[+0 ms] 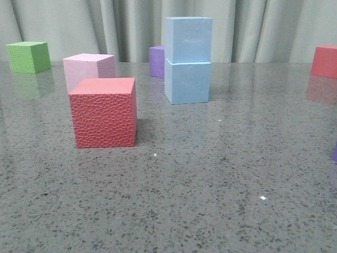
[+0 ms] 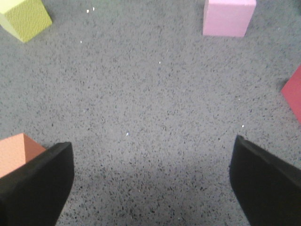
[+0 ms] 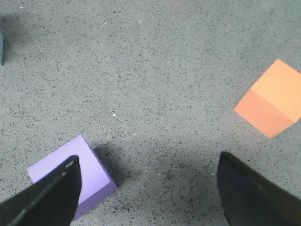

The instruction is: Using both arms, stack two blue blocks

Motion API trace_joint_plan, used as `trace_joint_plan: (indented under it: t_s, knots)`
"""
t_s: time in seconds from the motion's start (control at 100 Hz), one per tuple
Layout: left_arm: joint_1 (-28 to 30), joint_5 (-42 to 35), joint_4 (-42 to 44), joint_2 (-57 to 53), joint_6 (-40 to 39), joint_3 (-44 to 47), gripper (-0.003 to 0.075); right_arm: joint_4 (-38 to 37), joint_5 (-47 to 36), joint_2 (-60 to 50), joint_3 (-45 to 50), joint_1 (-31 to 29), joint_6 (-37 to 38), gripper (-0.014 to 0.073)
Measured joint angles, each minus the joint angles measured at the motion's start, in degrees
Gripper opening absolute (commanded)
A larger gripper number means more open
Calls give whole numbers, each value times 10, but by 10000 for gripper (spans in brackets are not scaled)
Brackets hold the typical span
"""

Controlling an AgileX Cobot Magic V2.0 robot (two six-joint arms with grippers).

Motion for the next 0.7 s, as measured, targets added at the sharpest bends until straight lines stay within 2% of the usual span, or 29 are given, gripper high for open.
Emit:
trace_joint_plan:
  t_s: [0.25, 0.7]
  knots:
    - [0, -26, -1, 0, -5, 4, 639, 0, 1, 0, 2, 0, 0, 590]
    - [0, -29, -1, 0, -6, 4, 638, 0, 14, 0, 2, 0, 0, 574]
